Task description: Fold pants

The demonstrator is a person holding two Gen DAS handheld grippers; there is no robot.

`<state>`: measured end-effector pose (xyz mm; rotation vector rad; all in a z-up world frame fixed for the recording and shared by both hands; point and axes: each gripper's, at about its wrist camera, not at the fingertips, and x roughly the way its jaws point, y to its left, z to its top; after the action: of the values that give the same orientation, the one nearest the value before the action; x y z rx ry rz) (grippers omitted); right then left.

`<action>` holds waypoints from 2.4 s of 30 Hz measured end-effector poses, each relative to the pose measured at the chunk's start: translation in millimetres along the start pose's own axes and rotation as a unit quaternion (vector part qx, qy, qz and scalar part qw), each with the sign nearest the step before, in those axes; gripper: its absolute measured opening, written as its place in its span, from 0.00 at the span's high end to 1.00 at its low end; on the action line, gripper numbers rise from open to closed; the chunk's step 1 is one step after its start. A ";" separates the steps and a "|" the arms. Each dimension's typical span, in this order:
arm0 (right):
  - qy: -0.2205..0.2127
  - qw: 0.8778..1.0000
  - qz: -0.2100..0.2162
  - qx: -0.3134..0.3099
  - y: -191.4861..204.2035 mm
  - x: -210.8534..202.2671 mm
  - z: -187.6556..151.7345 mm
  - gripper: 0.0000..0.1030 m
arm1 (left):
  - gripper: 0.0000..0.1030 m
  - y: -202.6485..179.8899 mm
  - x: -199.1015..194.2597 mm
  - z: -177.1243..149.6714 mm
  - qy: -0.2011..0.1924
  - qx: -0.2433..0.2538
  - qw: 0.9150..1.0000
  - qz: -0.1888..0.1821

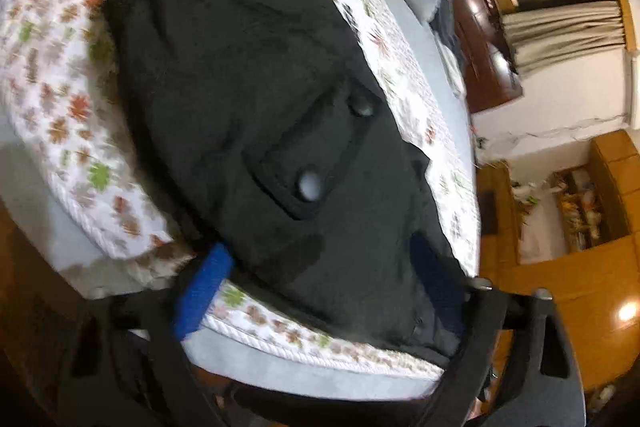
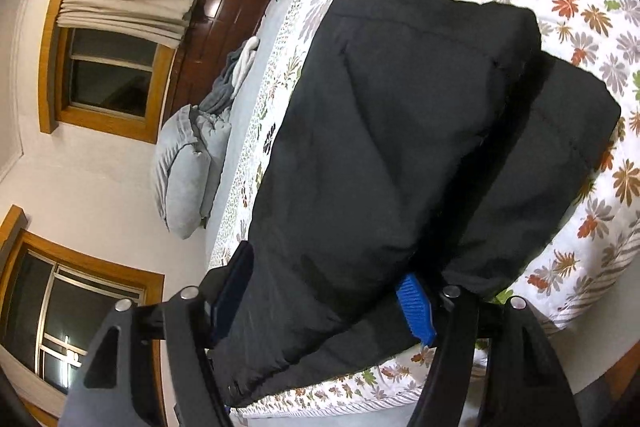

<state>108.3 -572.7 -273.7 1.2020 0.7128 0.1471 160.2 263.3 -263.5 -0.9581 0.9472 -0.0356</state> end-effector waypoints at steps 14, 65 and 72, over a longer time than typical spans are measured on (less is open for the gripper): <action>0.002 0.997 -0.065 -0.039 -2.8 -7.3 -19.0 0.93 | 0.94 3.8 -3.6 28.4 -0.001 0.003 0.999 0.054; -0.094 0.995 -0.007 0.020 -39.8 -120.6 4.9 0.36 | 0.10 27.1 -22.9 56.6 -0.028 0.055 0.995 0.072; -0.101 0.994 -0.008 0.034 -60.3 -107.3 6.9 0.24 | 0.09 20.9 -19.0 41.1 -0.030 0.077 0.993 0.090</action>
<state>13.4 -651.0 -280.4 1.2558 0.5533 -0.0120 169.7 311.7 -256.4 -0.7258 0.9570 0.0721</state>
